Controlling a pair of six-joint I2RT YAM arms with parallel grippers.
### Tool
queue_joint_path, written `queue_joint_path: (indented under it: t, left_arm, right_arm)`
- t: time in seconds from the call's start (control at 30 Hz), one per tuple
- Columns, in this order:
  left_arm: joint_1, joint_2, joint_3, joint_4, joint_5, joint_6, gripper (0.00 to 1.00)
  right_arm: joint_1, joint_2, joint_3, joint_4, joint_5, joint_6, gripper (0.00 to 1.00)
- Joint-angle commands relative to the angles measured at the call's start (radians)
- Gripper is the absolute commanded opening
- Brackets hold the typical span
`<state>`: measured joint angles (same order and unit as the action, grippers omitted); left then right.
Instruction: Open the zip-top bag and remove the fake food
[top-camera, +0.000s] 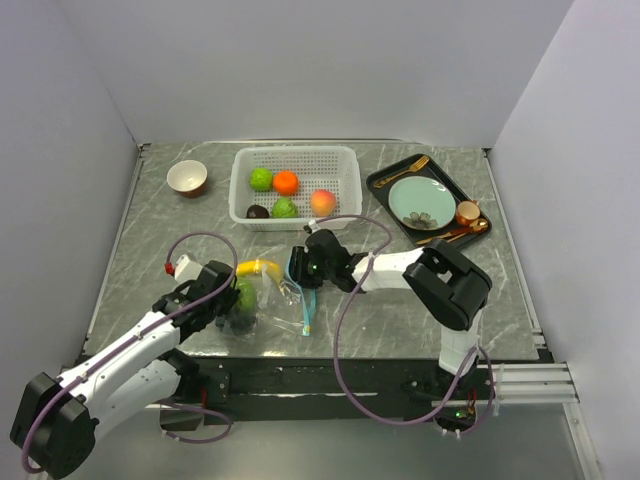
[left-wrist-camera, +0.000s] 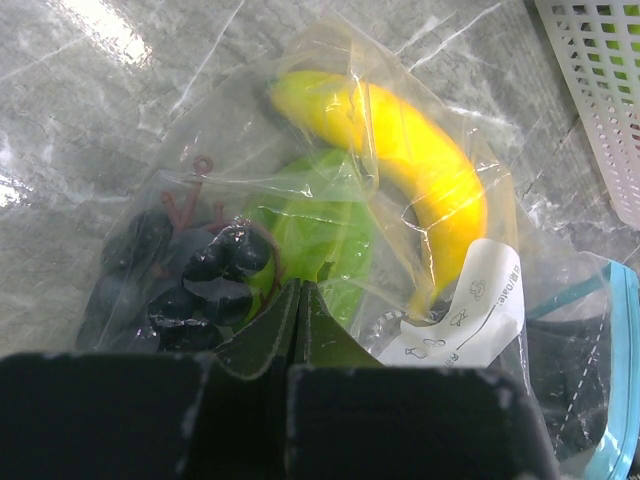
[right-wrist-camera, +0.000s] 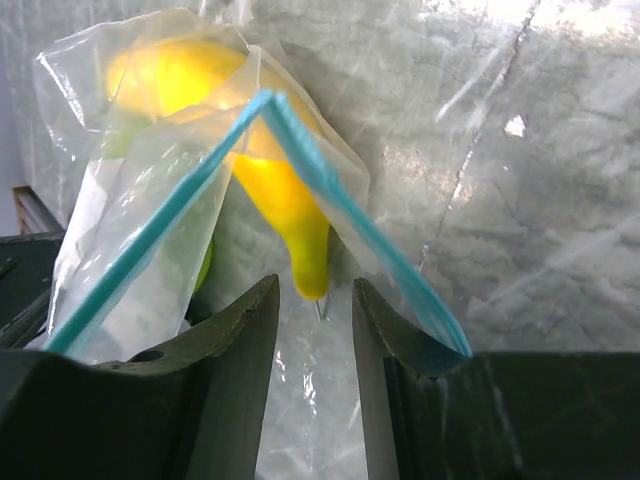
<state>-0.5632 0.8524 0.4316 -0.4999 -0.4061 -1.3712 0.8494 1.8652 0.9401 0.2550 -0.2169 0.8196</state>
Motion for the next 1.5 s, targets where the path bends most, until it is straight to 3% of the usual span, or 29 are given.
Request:
queue_joint_path:
  t: [0.0, 0.53, 0.87, 1.1, 1.47]
  left_arm:
    - [0.005, 0.013, -0.033, -0.071, 0.024, 0.04, 0.01]
    - [0.005, 0.001, -0.05, -0.06, 0.03, 0.041, 0.01]
    - [0.006, -0.003, -0.059, -0.091, -0.008, -0.002, 0.02]
    - [0.006, 0.022, -0.03, -0.155, -0.063, -0.054, 0.01]
    - [0.006, 0.036, -0.005, -0.155, -0.069, -0.066, 0.01]
  right_arm:
    - [0.028, 0.037, 0.078, -0.013, 0.039, -0.039, 0.44]
    - [0.059, 0.123, 0.151, -0.086, 0.071, -0.023, 0.46]
    - [0.056, 0.036, 0.083, -0.048, 0.034, -0.005, 0.16]
    - [0.054, -0.124, 0.036, -0.114, 0.051, -0.034, 0.13]
    - [0.057, -0.265, -0.017, -0.333, 0.206, -0.106, 0.13]
